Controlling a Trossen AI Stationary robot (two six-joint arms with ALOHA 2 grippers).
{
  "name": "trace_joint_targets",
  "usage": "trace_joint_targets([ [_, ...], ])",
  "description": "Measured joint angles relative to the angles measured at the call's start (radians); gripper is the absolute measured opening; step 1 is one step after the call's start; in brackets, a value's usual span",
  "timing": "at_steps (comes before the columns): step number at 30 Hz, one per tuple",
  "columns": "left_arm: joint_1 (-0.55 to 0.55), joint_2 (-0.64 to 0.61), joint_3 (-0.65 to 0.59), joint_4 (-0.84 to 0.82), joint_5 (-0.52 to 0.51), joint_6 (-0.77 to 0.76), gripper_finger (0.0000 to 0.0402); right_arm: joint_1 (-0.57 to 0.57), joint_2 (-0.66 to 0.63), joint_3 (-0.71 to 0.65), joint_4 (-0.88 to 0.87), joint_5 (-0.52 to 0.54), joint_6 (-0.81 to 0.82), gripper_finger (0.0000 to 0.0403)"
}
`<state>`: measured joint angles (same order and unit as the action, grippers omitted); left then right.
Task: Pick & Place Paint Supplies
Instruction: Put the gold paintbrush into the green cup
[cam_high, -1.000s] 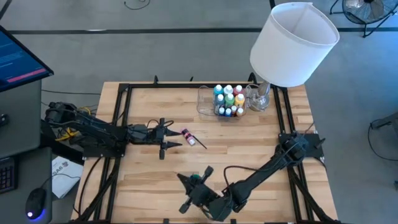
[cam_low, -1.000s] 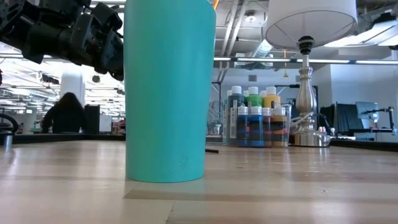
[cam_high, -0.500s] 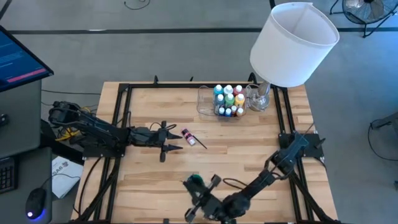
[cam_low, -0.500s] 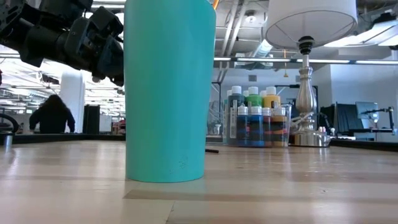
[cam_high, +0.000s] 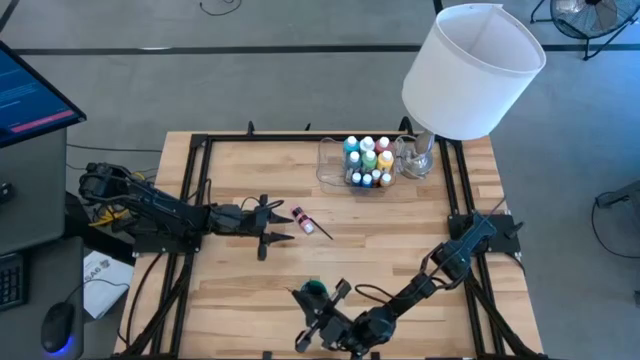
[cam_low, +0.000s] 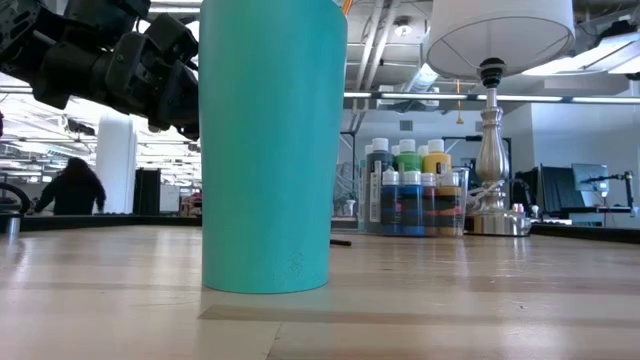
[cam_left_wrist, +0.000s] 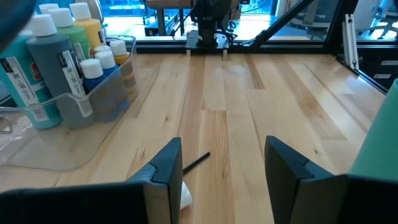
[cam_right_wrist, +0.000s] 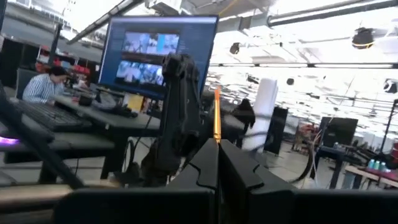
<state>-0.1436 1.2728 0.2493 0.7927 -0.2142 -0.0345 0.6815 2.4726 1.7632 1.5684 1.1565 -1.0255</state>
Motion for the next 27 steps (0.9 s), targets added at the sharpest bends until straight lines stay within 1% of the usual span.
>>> trace_joint_targets([
  [7,-0.003,0.000,0.000,-0.001,-0.003,0.000,0.0121,-0.005,0.002,-0.072,0.000,0.014,0.130,0.0000],
  [11,-0.003,0.000,0.000,-0.001,-0.003,0.000,0.0121,-0.011,0.003,-0.098,0.000,0.023,0.166,0.0000],
  [17,-0.003,0.000,0.000,-0.001,-0.002,0.001,0.0121,-0.015,0.003,-0.121,0.000,0.057,0.177,0.0000],
  [24,-0.003,0.000,0.000,-0.002,-0.002,0.003,0.0121,-0.017,0.003,-0.180,0.001,0.064,0.287,0.0000],
  [27,-0.001,0.000,0.000,-0.001,0.000,0.003,0.0121,-0.017,0.002,-0.183,0.001,0.075,0.297,0.0000],
])
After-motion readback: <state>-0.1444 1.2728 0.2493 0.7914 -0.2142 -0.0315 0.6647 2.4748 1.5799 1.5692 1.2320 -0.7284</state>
